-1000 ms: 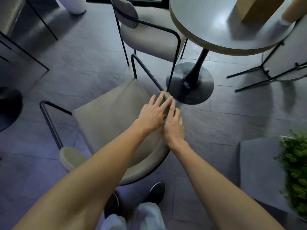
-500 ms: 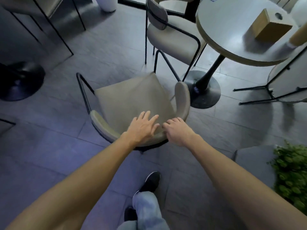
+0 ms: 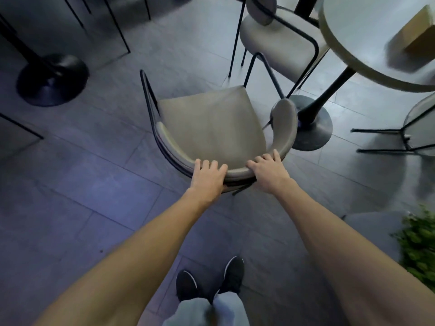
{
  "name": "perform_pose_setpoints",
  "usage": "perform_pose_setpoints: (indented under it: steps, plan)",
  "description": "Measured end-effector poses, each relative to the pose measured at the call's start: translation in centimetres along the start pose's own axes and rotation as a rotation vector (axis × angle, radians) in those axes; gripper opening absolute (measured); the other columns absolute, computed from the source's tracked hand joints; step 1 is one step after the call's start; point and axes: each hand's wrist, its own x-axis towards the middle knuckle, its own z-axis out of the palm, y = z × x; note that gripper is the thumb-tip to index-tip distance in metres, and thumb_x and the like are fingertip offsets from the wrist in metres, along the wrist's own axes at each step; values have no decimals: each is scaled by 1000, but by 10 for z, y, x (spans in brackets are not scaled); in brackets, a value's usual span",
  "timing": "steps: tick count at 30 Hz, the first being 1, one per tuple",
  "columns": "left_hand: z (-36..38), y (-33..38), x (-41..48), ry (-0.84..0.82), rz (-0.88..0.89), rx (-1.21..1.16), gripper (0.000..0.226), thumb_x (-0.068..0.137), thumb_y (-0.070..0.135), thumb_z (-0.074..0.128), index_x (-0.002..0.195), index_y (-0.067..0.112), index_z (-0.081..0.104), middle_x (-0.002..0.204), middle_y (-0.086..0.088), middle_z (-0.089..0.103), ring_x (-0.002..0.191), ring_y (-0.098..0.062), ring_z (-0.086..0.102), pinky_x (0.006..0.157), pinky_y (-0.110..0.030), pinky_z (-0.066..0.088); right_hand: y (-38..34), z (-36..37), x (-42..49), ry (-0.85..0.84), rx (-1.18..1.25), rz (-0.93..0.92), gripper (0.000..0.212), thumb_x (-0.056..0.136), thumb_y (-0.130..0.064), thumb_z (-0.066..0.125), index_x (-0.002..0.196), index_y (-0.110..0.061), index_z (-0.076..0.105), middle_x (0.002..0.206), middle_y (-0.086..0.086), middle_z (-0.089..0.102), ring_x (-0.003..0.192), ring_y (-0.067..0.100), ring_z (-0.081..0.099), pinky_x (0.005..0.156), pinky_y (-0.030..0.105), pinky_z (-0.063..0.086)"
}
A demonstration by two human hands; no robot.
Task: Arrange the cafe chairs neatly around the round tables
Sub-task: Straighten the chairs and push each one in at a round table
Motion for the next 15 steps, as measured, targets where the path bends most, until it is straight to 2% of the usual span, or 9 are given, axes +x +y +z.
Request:
perform_pose_setpoints:
  steps: [3, 5, 8, 12, 15]
  plan:
    - [2, 4, 8, 9, -62, -14, 40, 87, 15, 58, 124, 21, 45, 121, -10, 52, 114, -35, 48, 108, -49, 27, 6, 2, 11, 11, 9, -42, 51, 79, -47, 72, 122, -24, 56, 121, 1, 65, 118, 28, 55, 109, 51, 26]
    - [1, 7, 8, 14, -92, -27, 45, 82, 7, 58, 123, 22, 47, 120, -10, 52, 116, -36, 46, 109, -49, 26, 8, 3, 14, 57, 7, -54, 51, 73, -51, 76, 113, -24, 60, 115, -1, 68, 113, 26, 58, 100, 44, 31]
    - [4, 8, 9, 61, -88, -43, 47, 79, 7, 61, 121, 26, 51, 119, -6, 54, 115, -33, 45, 106, -48, 27, 9, 7, 12, 126, 43, -40, 45, 71, -50, 78, 104, -23, 64, 106, 0, 71, 108, 27, 61, 97, 41, 32]
    - [12, 6, 10, 107, -58, -54, 47, 81, 9, 59, 123, 30, 55, 118, -1, 58, 113, -30, 45, 102, -46, 25, 10, 10, 8, 170, 92, -12, 32, 81, -49, 72, 99, -24, 67, 97, 1, 73, 102, 27, 64, 96, 39, 33]
    - [12, 3, 11, 128, -16, -46, 46, 82, 11, 58, 124, 32, 57, 118, 2, 61, 113, -29, 45, 101, -46, 25, 5, 15, 2, 183, 120, 27, 30, 83, -50, 70, 98, -24, 68, 96, 2, 73, 101, 27, 64, 96, 39, 34]
